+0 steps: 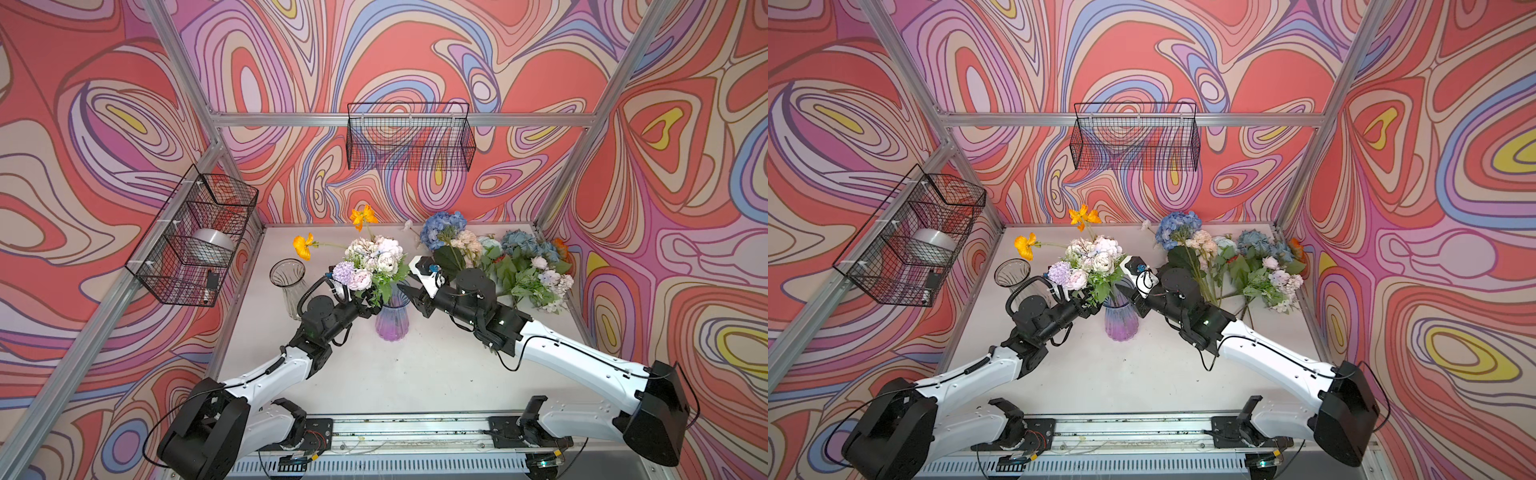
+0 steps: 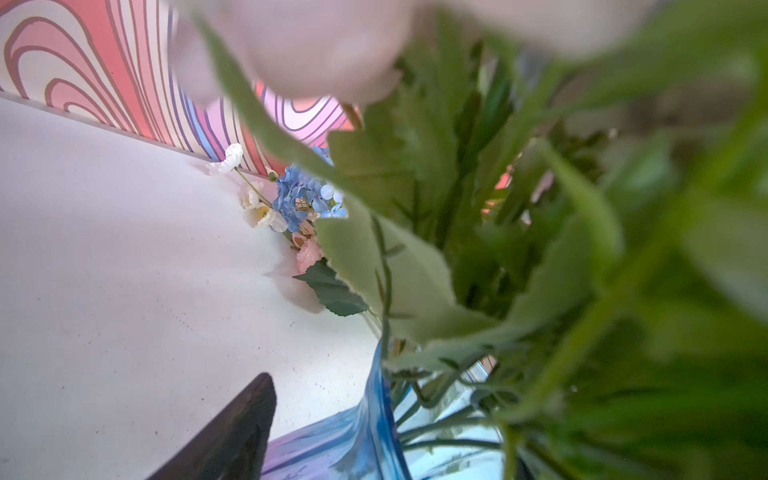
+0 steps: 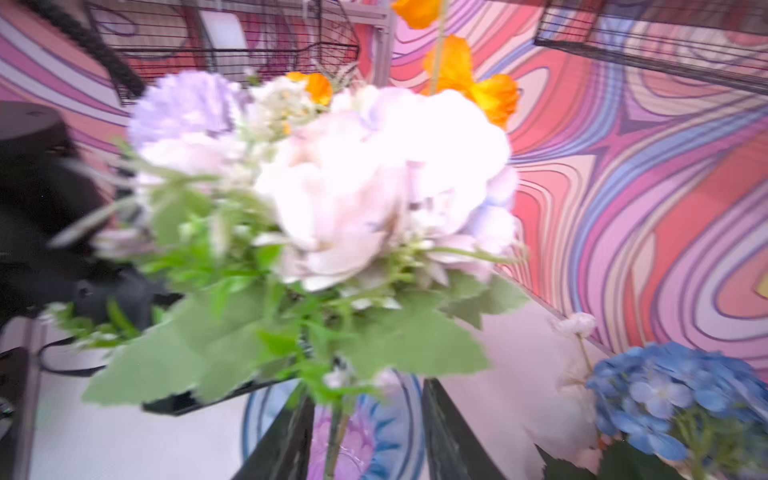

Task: Arrange the flowers into the vase
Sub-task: 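Open right gripper and move it back to the remaining flowers, then close right gripper on the blue hydrangea stem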

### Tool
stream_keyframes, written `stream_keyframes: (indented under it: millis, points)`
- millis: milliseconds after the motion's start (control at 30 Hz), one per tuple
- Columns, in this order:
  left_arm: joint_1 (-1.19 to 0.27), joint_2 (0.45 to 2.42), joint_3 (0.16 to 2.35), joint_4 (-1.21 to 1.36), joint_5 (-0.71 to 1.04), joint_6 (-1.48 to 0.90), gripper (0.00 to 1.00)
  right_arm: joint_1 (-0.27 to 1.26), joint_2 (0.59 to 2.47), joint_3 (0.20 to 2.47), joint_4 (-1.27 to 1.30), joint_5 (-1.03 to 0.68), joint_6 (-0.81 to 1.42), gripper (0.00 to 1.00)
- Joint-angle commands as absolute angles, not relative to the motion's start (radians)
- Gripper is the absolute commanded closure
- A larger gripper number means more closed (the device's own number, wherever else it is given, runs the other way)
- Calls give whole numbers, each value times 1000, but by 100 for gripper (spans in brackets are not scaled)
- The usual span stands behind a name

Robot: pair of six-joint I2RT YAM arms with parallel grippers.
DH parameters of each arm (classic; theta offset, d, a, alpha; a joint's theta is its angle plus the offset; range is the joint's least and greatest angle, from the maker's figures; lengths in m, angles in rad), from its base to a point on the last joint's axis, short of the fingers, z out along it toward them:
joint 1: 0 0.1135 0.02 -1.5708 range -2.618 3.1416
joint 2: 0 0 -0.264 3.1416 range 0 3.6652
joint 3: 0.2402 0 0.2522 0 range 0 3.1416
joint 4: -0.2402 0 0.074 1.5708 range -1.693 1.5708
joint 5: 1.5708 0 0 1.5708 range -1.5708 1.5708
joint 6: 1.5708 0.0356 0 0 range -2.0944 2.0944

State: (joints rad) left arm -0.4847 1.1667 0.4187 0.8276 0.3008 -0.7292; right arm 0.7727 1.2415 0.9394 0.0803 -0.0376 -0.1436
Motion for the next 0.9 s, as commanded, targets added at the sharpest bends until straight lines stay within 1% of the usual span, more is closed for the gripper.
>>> stream_keyframes:
  millis: [0,133,267,400,600,700,867]
  points:
    - [-489,1159,411,877,285,-729,14,680,1266,943,-17,97,-57,55]
    - [-489,1156,413,871,279,-728,14,556,1310,936,-76,142,23,55]
    - [-490,1160,414,868,277,-730,14,433,1391,966,-173,145,82,56]
    - [-490,1162,421,864,274,-729,14,346,1488,1033,-251,125,104,62]
    - [-489,1168,432,864,276,-729,14,285,1661,1201,-337,83,107,78]
    - [-490,1166,434,859,275,-727,14,282,1739,1269,-358,77,102,80]
    - [-489,1160,436,841,277,-723,13,278,1849,1357,-394,121,88,79]
